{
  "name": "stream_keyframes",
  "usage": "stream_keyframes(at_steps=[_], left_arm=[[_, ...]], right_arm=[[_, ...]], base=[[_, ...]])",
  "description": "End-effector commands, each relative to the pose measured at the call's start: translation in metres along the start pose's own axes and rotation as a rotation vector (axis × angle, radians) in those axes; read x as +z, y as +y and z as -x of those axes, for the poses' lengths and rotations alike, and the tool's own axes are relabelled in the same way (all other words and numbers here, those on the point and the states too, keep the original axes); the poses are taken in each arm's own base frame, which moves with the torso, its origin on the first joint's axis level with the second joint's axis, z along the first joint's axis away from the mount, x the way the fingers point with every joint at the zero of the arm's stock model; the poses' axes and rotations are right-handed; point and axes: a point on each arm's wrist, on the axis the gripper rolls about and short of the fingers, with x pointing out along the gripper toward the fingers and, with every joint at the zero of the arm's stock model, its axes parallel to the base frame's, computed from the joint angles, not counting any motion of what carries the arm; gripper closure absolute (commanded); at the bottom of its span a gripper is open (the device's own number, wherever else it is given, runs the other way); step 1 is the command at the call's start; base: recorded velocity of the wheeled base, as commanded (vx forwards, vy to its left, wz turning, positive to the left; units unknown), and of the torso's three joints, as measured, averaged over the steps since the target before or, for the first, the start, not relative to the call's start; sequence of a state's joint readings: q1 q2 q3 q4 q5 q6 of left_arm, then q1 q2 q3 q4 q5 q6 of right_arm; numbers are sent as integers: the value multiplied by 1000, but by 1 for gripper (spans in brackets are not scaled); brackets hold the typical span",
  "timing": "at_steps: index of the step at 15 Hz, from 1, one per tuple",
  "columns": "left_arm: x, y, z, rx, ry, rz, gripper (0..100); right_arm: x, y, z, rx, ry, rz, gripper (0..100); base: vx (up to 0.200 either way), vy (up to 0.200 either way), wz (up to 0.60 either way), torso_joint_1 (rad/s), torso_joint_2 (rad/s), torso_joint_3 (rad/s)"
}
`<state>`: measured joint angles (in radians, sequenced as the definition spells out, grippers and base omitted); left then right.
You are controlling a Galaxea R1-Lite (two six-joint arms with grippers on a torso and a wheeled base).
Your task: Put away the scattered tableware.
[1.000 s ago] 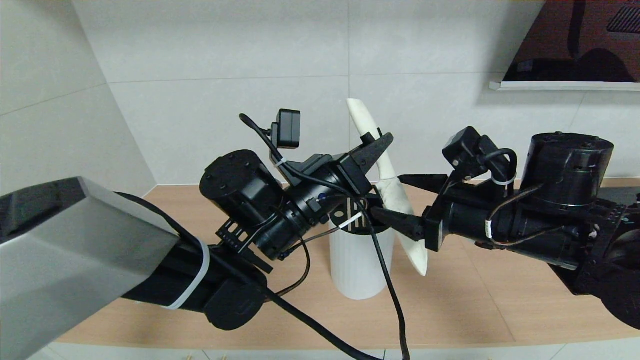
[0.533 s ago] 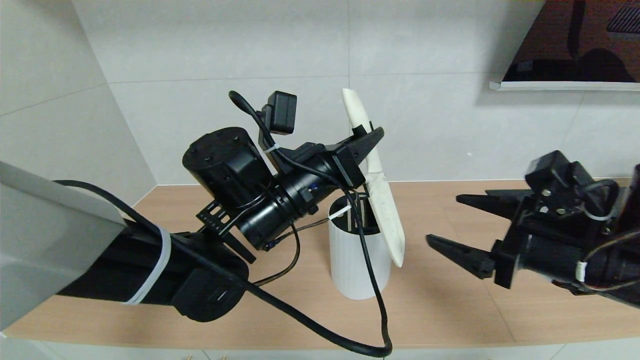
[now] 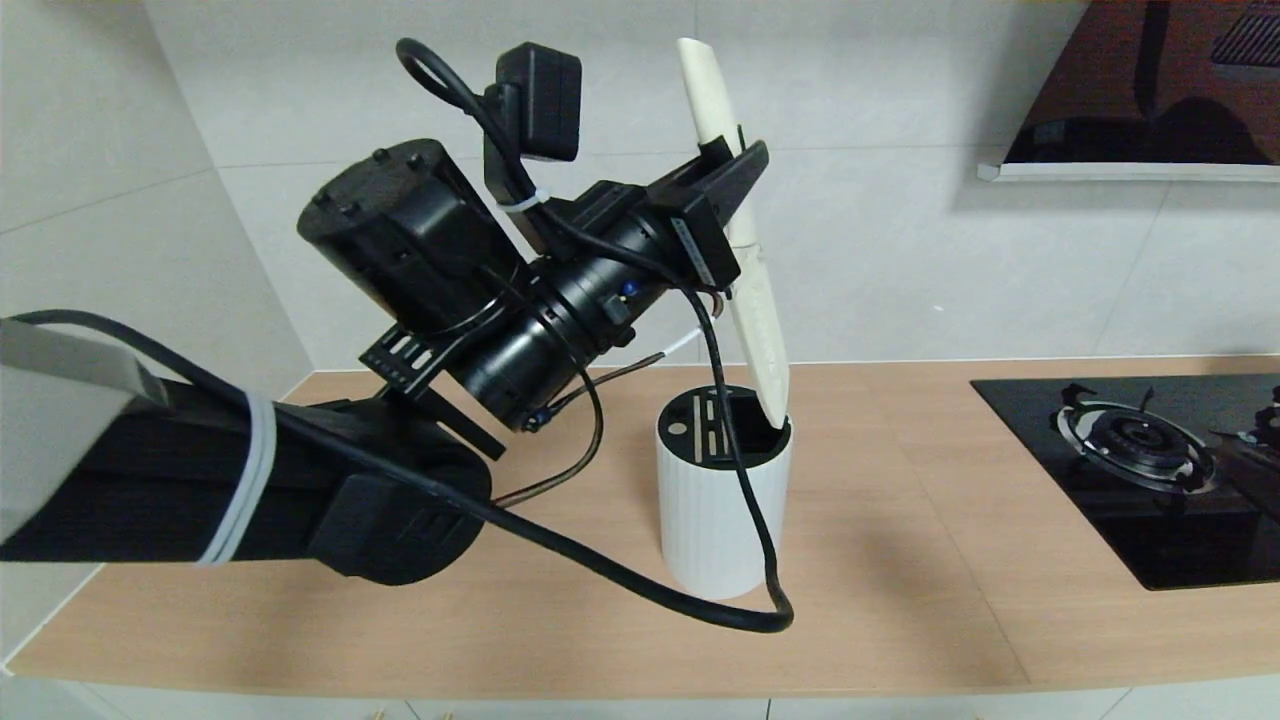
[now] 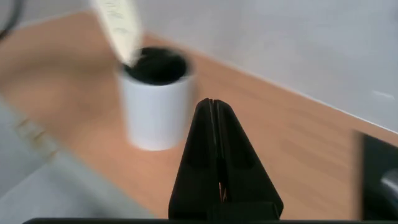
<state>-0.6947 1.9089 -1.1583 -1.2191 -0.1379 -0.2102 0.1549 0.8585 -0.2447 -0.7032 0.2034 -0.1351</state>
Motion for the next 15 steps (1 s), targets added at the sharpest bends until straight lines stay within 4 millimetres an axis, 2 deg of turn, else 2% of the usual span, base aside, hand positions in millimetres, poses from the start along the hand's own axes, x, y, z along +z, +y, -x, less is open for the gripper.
stream_keyframes(at_steps=[1, 3, 6, 7, 8, 9, 11, 15], left_arm=[[34, -7, 7, 66, -10, -52, 100], [45, -14, 8, 122, 6, -53, 100], [42, -16, 8, 198, 26, -104, 100], [41, -17, 8, 226, 42, -131, 100], [38, -16, 8, 237, 72, -160, 100], [35, -16, 7, 238, 87, -181, 100], [25, -13, -1, 246, 100, -218, 100], [12, -6, -28, 421, 98, -246, 100]], right_arm=[[-22, 8, 57, -180, -92, 36, 100], [-45, 16, 72, -232, -70, 38, 100], [-65, 26, 90, -244, 14, 0, 100], [-76, 33, 101, -242, 42, -10, 100], [-96, 40, 112, -240, 117, -26, 100], [-104, 41, 113, -233, 196, -46, 100], [-101, 40, 113, -281, 189, 13, 100], [-102, 39, 113, -334, 200, -11, 100]], base=[[0, 0, 0, 0, 0, 0], [0, 0, 0, 0, 0, 0], [0, 0, 0, 0, 0, 0], [0, 0, 0, 0, 0, 0], [0, 0, 0, 0, 0, 0], [0, 0, 0, 0, 0, 0], [0, 0, 0, 0, 0, 0], [0, 0, 0, 0, 0, 0]])
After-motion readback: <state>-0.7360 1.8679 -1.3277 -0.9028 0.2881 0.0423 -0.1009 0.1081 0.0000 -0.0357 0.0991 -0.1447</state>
